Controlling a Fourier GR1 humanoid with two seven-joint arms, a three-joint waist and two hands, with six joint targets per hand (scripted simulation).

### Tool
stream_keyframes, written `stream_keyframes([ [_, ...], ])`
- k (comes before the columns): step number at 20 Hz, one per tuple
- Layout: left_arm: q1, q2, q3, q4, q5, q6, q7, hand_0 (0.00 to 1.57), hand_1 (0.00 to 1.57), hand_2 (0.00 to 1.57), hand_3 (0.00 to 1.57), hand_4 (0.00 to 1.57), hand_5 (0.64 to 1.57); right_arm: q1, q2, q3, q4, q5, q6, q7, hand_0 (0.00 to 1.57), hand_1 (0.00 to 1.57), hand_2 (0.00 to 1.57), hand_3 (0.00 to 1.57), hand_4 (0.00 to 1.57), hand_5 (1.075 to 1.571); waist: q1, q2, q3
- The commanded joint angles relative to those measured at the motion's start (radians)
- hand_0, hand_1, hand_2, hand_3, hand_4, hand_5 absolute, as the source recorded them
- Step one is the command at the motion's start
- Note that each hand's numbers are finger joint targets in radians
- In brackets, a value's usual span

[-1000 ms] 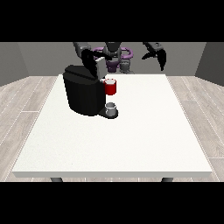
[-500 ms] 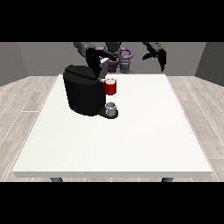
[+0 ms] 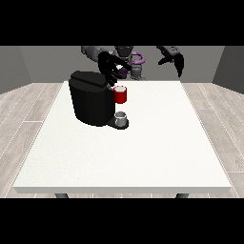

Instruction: Insert the coffee pod into the coffee machine and close the lid

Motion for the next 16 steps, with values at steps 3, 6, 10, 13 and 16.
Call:
stream_keyframes([
  [3, -0.059, -0.024, -0.022, 0.006, 0.012, -0.013, -0.015, 0.00, 0.00, 0.00, 0.00, 0.44, 1.571, -0.121, 0.070, 0.059, -0.088, 0.006, 0.010, -0.070, 0.00, 0.00, 0.00, 0.00, 0.15, 1.571, 0.123, 0.058, -0.0257],
  [6, -0.052, -0.008, -0.025, 0.017, 0.016, -0.040, -0.027, 0.00, 0.00, 0.00, 0.00, 0.37, 1.571, -0.116, 0.037, 0.057, -0.143, 0.012, 0.026, -0.008, 0.00, 0.00, 0.00, 0.00, 0.05, 1.571, 0.162, 0.066, -0.0262],
  [10, -0.118, -0.010, -0.041, 0.002, 0.025, -0.061, 0.003, 0.00, 0.00, 0.00, 0.00, 0.38, 1.571, -0.158, -0.020, 0.025, -0.182, 0.022, 0.018, 0.080, 0.00, 0.00, 0.00, 0.00, 0.00, 1.571, 0.227, 0.100, -0.0249],
  [13, -0.140, 0.001, -0.040, 0.007, 0.022, -0.067, -0.010, 0.00, 0.00, 0.00, 0.00, 0.25, 1.571, -0.161, -0.044, 0.009, -0.225, 0.007, 0.034, 0.098, 0.00, 0.00, 0.00, 0.00, 0.00, 1.571, 0.249, 0.149, -0.0242],
  [16, -0.166, 0.002, -0.039, 0.024, 0.024, -0.073, -0.025, 0.00, 0.00, 0.00, 0.00, 0.20, 1.571, -0.221, -0.014, 0.034, -0.232, 0.019, 0.020, 0.052, 0.00, 0.00, 0.00, 0.00, 0.00, 1.571, 0.243, 0.185, -0.0264],
])
